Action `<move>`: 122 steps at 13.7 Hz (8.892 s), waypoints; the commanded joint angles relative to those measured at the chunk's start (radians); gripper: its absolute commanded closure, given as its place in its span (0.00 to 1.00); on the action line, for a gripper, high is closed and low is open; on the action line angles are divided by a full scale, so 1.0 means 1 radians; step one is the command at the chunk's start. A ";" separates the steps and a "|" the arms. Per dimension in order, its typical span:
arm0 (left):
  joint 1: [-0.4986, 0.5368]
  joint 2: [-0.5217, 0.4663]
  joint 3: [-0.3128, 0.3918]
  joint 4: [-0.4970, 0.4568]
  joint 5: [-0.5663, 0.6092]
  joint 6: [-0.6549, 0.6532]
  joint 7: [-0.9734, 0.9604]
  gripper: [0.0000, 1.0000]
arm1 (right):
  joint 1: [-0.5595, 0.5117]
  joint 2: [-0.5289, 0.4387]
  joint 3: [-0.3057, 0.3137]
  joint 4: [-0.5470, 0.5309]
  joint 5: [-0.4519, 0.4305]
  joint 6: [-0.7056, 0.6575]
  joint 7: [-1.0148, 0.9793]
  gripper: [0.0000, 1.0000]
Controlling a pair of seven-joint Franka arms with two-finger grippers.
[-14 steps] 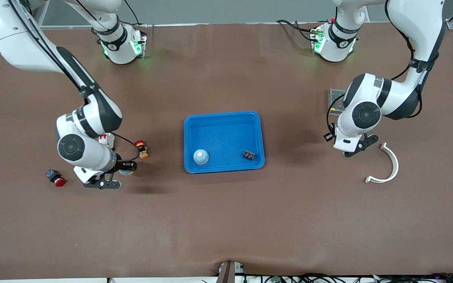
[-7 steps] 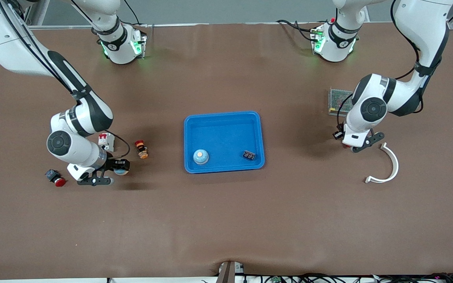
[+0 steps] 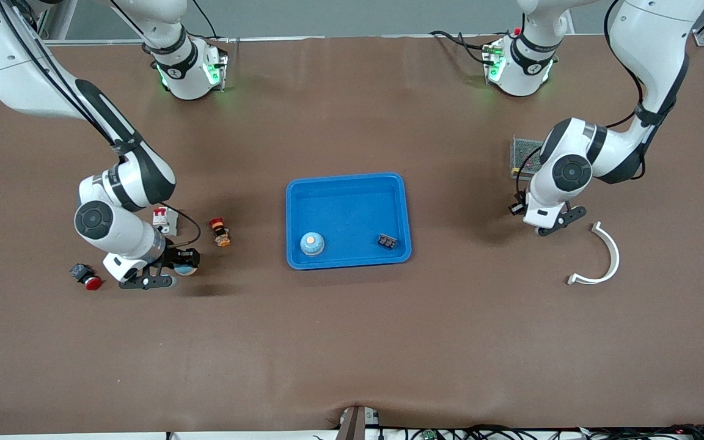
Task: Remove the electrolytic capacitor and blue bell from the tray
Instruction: 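Lower and release the bell while the left gripper releases the capacitor by the valve, then move the right gripper back to the tray while the left gripper returns too, then grasp the second bell with the right gripper while the left grasps the capacitor, then lift the bell out with the right gripper while the left gripper carries the capacitor, then set the bell beside the first bell while the left gripper sets the capacitor down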
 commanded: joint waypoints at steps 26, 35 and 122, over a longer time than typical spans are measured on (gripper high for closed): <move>-0.249 0.254 -0.204 0.594 -0.105 -0.209 -0.573 0.00 | 0.176 0.072 0.090 0.220 -0.017 -0.210 0.500 0.00; -0.403 0.400 -0.160 0.731 -0.098 -0.193 -0.783 0.00 | 0.432 0.079 0.081 0.212 -0.020 -0.143 0.772 0.00; 0.249 0.111 -0.325 0.825 0.105 -0.681 0.313 0.00 | -0.200 0.058 -0.025 0.080 -0.017 0.011 -0.200 1.00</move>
